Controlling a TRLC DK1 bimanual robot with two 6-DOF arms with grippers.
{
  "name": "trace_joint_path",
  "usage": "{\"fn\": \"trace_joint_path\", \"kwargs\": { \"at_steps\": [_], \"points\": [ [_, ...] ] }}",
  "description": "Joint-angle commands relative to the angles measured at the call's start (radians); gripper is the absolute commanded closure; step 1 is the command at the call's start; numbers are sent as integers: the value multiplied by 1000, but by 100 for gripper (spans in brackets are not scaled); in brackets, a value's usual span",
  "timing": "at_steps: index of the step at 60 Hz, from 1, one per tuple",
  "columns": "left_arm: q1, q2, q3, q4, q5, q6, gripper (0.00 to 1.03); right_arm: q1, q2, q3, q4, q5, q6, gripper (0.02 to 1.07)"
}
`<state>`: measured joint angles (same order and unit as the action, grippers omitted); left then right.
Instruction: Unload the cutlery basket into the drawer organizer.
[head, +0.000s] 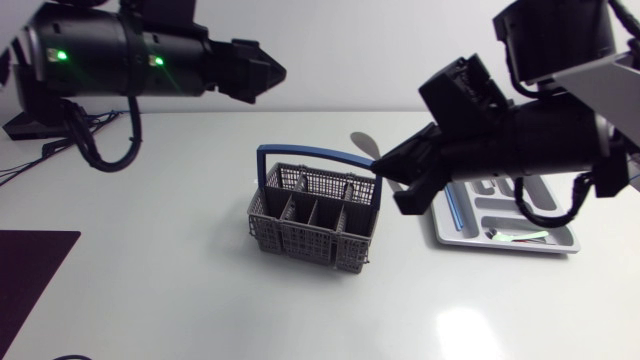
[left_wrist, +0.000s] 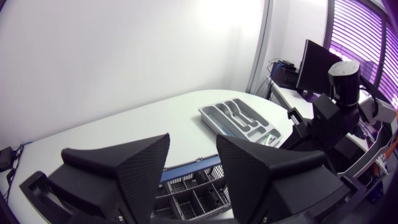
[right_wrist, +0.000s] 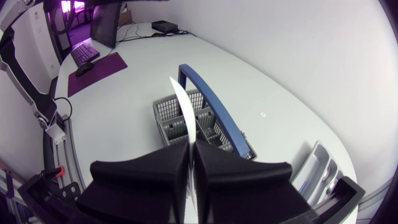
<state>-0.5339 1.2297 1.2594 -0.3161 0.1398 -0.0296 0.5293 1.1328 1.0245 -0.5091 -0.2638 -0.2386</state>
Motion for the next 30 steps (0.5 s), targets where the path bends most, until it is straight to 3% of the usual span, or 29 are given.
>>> {"fn": "trace_joint_path", "kwargs": {
  "at_steps": [1,17,30],
  "points": [
    [48,-41,-12,8,24,3,46,-78,-44,-35,-43,-40,-70,101],
    [186,-93,-97,11,64,59,46,-411,-71,-98,-181,-230,-372,101],
    [245,-93,-149,12,64,108,46,-746,90,-98,-273,-316,-757,101]
  ]
}}
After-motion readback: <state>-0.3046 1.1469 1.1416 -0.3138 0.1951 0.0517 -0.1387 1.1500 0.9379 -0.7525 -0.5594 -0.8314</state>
